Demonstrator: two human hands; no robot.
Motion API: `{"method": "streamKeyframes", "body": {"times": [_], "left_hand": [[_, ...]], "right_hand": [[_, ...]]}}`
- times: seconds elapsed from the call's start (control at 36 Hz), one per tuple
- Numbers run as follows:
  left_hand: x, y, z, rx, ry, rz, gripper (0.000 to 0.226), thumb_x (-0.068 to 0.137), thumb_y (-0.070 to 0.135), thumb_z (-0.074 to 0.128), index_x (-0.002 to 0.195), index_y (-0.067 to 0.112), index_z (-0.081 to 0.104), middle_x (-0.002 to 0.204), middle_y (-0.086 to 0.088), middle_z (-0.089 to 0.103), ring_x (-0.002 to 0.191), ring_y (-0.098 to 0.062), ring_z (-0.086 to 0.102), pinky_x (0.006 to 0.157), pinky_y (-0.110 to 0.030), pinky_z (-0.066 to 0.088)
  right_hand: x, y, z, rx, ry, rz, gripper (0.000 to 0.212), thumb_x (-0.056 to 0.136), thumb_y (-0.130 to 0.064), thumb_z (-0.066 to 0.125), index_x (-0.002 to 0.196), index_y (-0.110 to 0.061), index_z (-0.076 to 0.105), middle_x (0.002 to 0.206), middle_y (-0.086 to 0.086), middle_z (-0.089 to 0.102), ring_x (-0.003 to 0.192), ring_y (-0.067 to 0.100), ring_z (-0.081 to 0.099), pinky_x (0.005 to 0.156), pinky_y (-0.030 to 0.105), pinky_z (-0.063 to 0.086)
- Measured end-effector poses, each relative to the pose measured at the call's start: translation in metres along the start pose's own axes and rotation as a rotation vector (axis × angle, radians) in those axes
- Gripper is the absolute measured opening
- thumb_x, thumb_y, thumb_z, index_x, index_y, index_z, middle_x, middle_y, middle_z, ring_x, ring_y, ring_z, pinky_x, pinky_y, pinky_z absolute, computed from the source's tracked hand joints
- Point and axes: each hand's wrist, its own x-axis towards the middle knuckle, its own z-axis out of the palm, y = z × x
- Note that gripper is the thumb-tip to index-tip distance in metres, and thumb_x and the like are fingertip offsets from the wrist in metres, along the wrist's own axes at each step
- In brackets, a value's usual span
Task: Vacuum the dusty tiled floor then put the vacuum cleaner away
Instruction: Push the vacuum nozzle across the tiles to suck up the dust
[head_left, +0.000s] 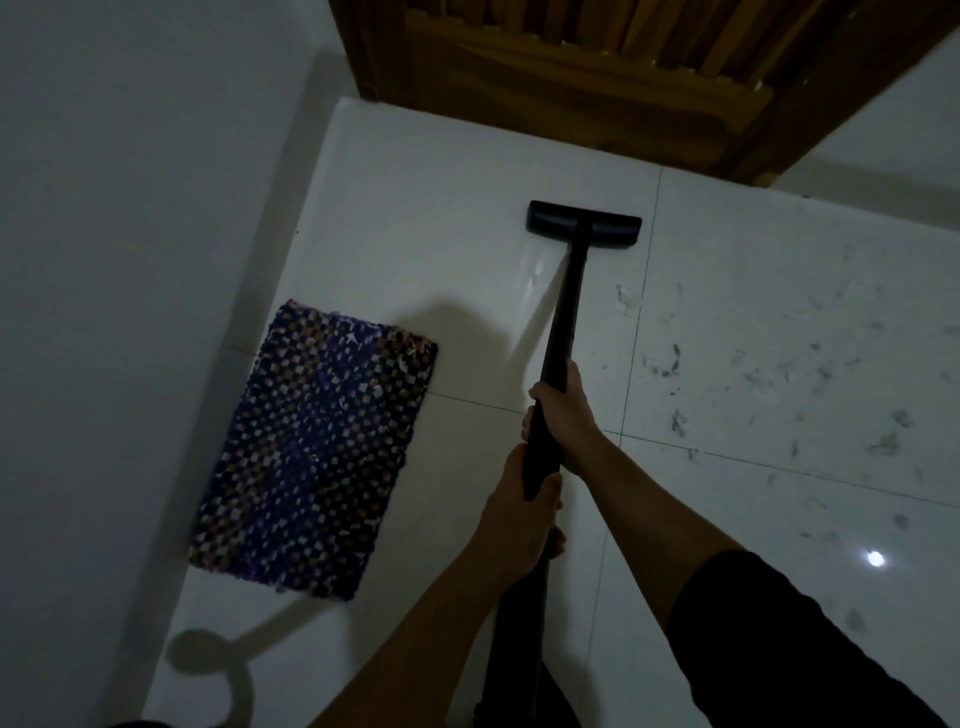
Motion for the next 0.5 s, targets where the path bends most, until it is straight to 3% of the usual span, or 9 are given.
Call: {"method": "streamKeyframes", "body": {"times": [0.25, 0.5], "left_hand": [[-0.041, -0.031, -0.011, -0.045, 0.006, -0.013, 0.038, 0.099, 0.012, 0.04, 0.137, 0.008, 0.036, 0.073, -0.002, 0.048, 0.033, 0.005, 0.046, 0.036, -0.008, 0.037], [-0.085, -0.066, -0.028, -0.06, -0.003, -0.037, 0.035, 0.098, 0.016, 0.043, 0.133, 0.018, 0.036, 0.067, -0.005, 0.05, 0.034, -0.002, 0.047, 0.036, -0.017, 0.041]], "right_hand": [[-0.043, 0.037, 0.015, -0.009, -0.016, -0.02, 0.041, 0.093, 0.002, 0.044, 0.13, -0.014, 0.038, 0.057, 0.009, 0.044, 0.042, 0.019, 0.047, 0.042, 0.029, 0.044], [-0.086, 0.073, 0.034, 0.038, 0.001, 0.002, 0.043, 0.095, 0.002, 0.043, 0.135, -0.013, 0.037, 0.062, 0.01, 0.044, 0.043, 0.021, 0.046, 0.04, 0.028, 0.044]]}}
